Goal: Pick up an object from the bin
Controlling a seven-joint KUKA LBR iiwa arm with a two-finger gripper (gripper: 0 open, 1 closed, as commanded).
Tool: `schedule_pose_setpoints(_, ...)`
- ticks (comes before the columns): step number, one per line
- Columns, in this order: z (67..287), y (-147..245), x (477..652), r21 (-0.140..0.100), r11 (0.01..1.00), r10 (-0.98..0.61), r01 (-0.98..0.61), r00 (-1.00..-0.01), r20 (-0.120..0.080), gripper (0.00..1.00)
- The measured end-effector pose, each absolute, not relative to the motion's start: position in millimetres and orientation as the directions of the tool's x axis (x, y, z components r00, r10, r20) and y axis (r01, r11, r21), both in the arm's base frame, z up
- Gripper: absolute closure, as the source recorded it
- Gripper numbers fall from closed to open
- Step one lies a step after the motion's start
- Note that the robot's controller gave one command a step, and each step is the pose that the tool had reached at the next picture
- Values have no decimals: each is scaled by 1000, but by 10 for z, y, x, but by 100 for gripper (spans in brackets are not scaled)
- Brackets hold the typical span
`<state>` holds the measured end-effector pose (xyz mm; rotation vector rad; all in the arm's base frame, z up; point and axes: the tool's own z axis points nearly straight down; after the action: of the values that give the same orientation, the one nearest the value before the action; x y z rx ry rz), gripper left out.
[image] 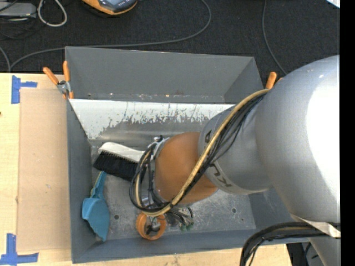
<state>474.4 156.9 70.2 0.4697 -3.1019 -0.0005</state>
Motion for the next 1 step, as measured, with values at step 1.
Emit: schedule_pose_setpoints(1, 703, 1569, 4744, 1, 956, -294, -294, -956, 4, 100)
